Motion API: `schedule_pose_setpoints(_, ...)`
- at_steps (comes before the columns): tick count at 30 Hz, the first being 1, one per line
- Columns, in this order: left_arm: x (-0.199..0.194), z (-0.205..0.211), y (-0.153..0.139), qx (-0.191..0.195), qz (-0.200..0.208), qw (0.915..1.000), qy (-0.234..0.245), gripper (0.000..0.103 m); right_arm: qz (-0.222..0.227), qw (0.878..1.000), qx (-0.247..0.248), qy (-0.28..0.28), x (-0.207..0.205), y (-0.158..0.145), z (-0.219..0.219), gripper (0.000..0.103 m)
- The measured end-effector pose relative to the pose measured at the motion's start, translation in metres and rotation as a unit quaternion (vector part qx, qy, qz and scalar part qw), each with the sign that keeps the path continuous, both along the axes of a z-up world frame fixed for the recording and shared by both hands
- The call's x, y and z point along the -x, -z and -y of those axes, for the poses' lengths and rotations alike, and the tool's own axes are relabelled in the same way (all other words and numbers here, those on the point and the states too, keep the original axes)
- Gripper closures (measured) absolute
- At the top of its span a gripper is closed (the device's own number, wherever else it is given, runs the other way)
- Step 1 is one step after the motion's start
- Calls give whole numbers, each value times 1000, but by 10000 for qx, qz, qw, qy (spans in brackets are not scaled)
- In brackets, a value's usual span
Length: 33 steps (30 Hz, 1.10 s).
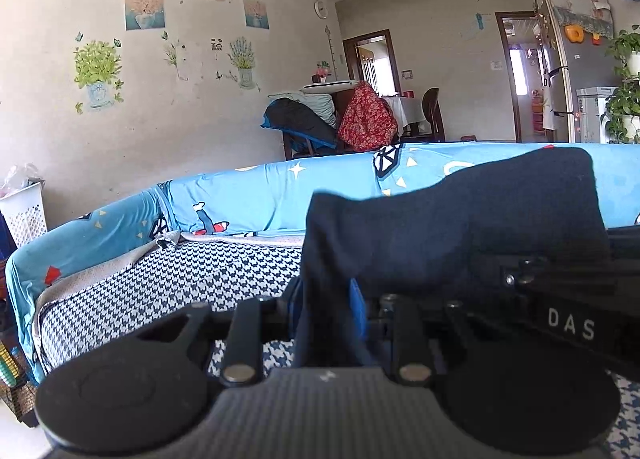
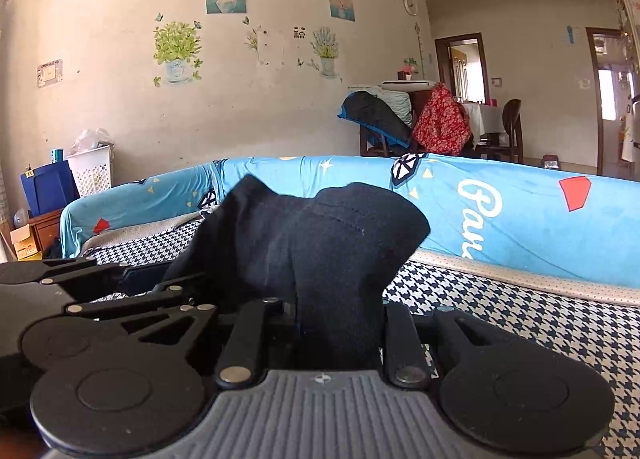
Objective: Fold clothes
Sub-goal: 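Lower the folded shirt back onto the bedspread with both tools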
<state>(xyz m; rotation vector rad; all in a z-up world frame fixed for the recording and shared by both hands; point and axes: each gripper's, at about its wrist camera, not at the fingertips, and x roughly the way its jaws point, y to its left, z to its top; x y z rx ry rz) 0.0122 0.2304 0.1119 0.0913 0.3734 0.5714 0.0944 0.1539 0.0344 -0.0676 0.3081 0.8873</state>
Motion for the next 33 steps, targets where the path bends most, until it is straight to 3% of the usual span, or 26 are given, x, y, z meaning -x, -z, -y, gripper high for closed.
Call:
schedule_pose_setpoints(9,-17,-21,6,259,-109,9994,-205,80,-49,9999,75,-65,-23,12,-33,84)
schedule_pose_setpoints(11,-19,-28,9,509,-204,9982,-225,80,9,9999,129,-52,-27,12,-36,84)
schedule_pose_setpoints(15,-20,-52,23,1556,-337,9871,-162,79,-15,9998,208,39,-34,17,-36,84)
schedule_pose_setpoints(20,-29,-70,41,1996,-527,9783,-173,79,-39,9987,390,319,-44,27,-34,84)
schedule_pose_setpoints(24,-34,-80,54,2490,-643,9663,-110,79,-57,9978,483,447,-53,32,-32,84)
schedule_pose_setpoints(27,-39,-84,62,2621,-801,9617,16,74,-76,9959,677,589,-60,37,-33,82)
schedule_pose_setpoints(29,-42,-88,68,2705,-858,9589,70,68,-320,9929,810,813,-71,42,-31,77)
schedule_pose_setpoints(30,-43,-91,70,2777,-869,9567,88,60,-511,9908,862,909,-77,44,-29,72)
schedule_pose_setpoints(32,-44,-99,76,3099,-838,9470,147,49,-822,9864,863,1130,-88,45,-21,52)
schedule_pose_setpoints(33,-45,-104,79,3309,-812,9400,155,48,-949,9847,796,1222,-93,47,-15,49)
